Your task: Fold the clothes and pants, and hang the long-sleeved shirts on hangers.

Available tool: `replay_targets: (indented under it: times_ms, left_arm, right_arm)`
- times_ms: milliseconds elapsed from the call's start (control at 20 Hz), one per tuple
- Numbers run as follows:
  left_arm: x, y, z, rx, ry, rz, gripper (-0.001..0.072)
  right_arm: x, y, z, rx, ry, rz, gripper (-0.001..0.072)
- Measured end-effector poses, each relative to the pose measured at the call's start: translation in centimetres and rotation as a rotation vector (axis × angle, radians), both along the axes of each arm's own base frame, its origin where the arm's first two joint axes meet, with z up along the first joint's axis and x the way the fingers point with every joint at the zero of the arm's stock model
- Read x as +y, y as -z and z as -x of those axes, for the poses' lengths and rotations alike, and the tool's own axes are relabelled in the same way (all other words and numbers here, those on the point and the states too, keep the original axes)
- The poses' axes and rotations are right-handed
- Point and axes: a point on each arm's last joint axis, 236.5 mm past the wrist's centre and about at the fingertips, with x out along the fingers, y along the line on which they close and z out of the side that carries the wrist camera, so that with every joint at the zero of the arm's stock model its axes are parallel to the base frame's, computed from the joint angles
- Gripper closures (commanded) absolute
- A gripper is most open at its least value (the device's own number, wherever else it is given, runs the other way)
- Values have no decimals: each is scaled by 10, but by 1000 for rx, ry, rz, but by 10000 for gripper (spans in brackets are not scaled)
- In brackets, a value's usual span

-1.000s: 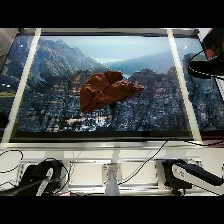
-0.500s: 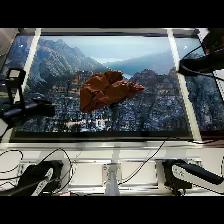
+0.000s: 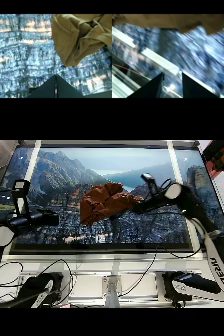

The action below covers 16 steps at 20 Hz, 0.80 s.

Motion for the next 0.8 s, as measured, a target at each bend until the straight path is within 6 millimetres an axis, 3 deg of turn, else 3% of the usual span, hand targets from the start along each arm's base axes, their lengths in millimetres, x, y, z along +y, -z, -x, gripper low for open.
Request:
replay_targets:
  times_ms: [150, 250, 350, 500, 800]
  left_arm:
    - [2, 0, -1, -1, -2, -8, 694]
    - [2, 0, -1, -4, -3, -11, 694]
    - [2, 0, -1, -4, -3, -12, 694]
    - [2, 0, -2, -7, -3, -11, 694]
    - [1, -3, -5, -23, -4, -2, 694]
  right_arm:
    - [37, 15, -4, 16, 52, -71, 243]
    - [54, 24, -7, 64, 127, -138, 226]
    - [69, 30, -13, 114, 206, -213, 86]
    - [85, 40, -18, 194, 292, -295, 86]
    - [99, 69, -34, 297, 426, -361, 95]
